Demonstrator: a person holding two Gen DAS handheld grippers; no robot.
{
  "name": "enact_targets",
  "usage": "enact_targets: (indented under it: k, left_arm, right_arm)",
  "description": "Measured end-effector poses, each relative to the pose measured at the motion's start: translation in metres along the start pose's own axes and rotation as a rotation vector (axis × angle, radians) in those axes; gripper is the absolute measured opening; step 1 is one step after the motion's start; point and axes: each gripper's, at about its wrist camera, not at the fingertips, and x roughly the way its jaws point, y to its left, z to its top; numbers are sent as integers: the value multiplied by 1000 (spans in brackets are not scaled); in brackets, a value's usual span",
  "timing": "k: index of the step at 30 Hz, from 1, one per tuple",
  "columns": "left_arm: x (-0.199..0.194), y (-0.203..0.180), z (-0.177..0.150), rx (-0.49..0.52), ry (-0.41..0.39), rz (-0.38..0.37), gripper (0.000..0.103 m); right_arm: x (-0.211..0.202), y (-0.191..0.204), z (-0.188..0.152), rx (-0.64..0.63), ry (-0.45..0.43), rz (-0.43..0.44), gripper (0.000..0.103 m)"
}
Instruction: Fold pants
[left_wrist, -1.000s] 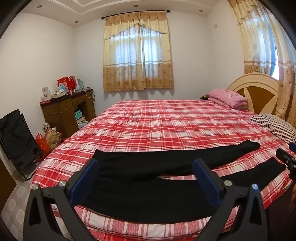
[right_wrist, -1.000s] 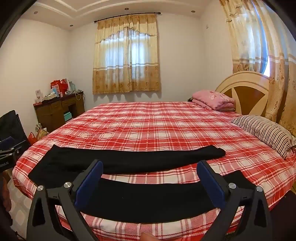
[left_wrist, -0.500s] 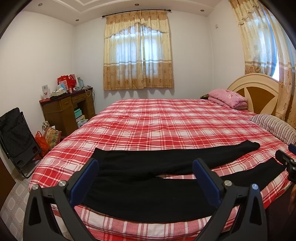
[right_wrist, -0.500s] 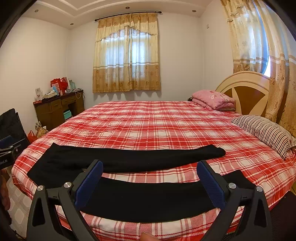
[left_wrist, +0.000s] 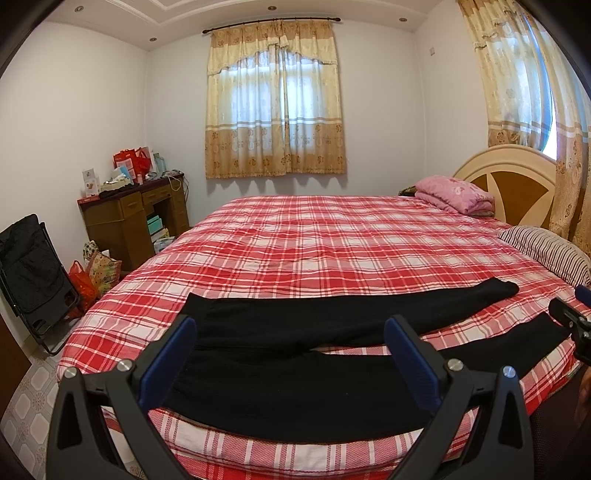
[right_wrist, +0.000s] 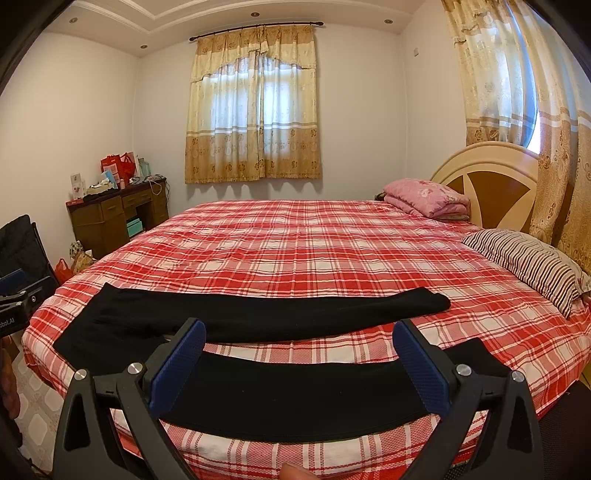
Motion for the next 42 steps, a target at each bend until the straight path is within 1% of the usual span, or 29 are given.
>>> enact_targets:
  k: [31, 42]
  left_arm:
    - [3, 1, -5, -3, 10, -3, 103]
    - [10, 3, -8, -3, 30, -2, 103]
  right_arm:
    - [4, 3, -2, -11, 14, 0, 102]
    - [10, 3, -5, -15, 33, 2, 102]
